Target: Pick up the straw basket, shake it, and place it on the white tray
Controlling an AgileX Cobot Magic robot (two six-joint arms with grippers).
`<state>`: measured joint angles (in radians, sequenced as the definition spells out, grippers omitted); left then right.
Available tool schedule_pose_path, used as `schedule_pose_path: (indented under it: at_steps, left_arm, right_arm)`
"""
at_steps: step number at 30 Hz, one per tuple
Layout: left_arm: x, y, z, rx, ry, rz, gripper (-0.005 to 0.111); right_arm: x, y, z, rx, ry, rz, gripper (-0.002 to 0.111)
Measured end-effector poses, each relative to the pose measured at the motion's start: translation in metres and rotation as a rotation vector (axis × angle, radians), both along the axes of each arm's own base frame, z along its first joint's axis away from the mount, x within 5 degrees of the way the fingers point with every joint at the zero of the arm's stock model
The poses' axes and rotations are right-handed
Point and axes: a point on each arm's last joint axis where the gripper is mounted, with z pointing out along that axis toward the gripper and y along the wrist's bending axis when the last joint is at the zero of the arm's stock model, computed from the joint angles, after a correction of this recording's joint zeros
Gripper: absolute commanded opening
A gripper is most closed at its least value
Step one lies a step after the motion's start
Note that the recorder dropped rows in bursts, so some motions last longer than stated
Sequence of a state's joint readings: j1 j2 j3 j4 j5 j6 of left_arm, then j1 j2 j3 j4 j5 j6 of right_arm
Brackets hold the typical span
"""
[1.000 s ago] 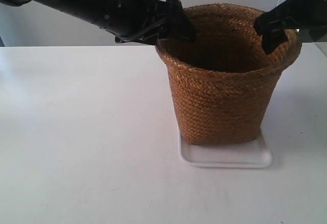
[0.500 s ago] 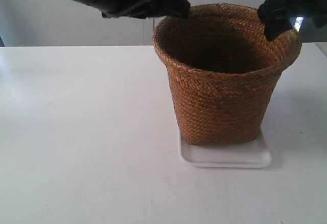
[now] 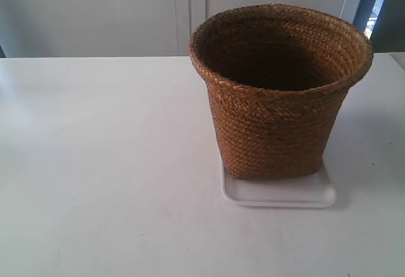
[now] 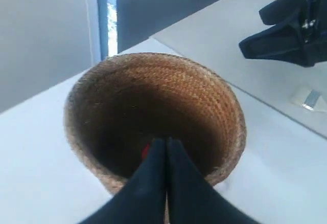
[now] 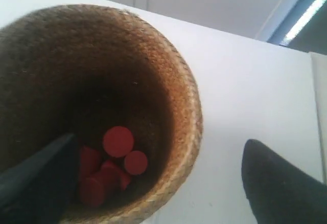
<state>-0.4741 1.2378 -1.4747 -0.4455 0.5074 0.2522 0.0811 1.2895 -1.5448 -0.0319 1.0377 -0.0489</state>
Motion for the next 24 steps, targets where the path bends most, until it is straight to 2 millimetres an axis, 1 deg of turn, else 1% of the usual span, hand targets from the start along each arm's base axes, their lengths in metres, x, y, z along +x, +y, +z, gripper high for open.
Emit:
schedule_pose_path:
  at_steps: [1, 2, 3, 4, 5, 6, 7, 8, 10, 11, 13, 14, 16, 17, 19, 21, 24]
  left_arm:
    - [-0.017, 0.015, 0.011, 0.035, -0.048, 0.049, 0.0]
    - [-0.026, 0.023, 0.017, 0.025, -0.059, 0.079, 0.0]
    - [-0.044, 0.04, 0.028, 0.02, -0.084, 0.145, 0.0]
    - [-0.052, 0.047, 0.031, 0.023, -0.096, 0.164, 0.0]
    - [-0.07, 0.062, 0.038, 0.036, -0.113, 0.214, 0.0]
    - [-0.079, 0.069, 0.039, 0.048, -0.115, 0.232, 0.0]
    - [-0.094, 0.081, 0.04, 0.063, -0.101, 0.27, 0.0]
    - [-0.103, 0.086, 0.041, 0.067, -0.092, 0.289, 0.0]
    - [-0.135, 0.109, 0.045, 0.075, -0.129, 0.373, 0.0]
    - [-0.146, 0.116, 0.047, 0.067, -0.145, 0.398, 0.0]
    - [-0.173, 0.134, 0.048, 0.055, -0.174, 0.464, 0.0]
    - [-0.183, 0.141, 0.046, 0.048, -0.157, 0.494, 0.0]
    - [-0.194, 0.148, 0.038, 0.073, -0.088, 0.521, 0.0]
    - [-0.197, 0.149, 0.035, 0.081, -0.065, 0.524, 0.0]
    - [-0.202, 0.152, 0.032, 0.085, -0.056, 0.529, 0.0]
    - [-0.209, 0.155, 0.028, 0.078, -0.071, 0.529, 0.0]
    - [-0.219, 0.16, 0.015, 0.074, -0.085, 0.534, 0.0]
  right_arm:
    - [-0.008, 0.006, 0.006, 0.049, -0.017, 0.05, 0.08]
    - [-0.012, 0.008, 0.008, 0.072, -0.026, 0.074, 0.08]
    - [-0.017, 0.013, 0.012, 0.113, -0.038, 0.119, 0.08]
    - [-0.018, 0.015, 0.013, 0.124, -0.039, 0.136, 0.08]
    - [-0.02, 0.018, 0.013, 0.141, -0.032, 0.168, 0.08]
    - [-0.022, 0.02, 0.013, 0.153, -0.019, 0.185, 0.08]
    - [-0.023, 0.022, 0.011, 0.168, 0.003, 0.208, 0.08]
    - [-0.024, 0.024, 0.011, 0.177, 0.009, 0.221, 0.08]
    - [-0.025, 0.028, 0.012, 0.216, 0.012, 0.257, 0.08]
    - [-0.026, 0.03, 0.013, 0.229, 0.01, 0.269, 0.08]
    - [-0.028, 0.037, 0.016, 0.291, -0.001, 0.335, 0.08]
    - [-0.029, 0.042, 0.019, 0.335, -0.014, 0.386, 0.079]
    - [-0.032, 0.049, 0.023, 0.391, -0.036, 0.457, 0.065]
    - [-0.032, 0.051, 0.024, 0.406, -0.04, 0.469, 0.054]
    - [-0.034, 0.052, 0.026, 0.424, -0.048, 0.486, 0.028]
    - [-0.037, 0.052, 0.028, 0.42, -0.058, 0.493, 0.0]
    - [-0.049, 0.051, 0.028, 0.399, -0.086, 0.513, 0.0]
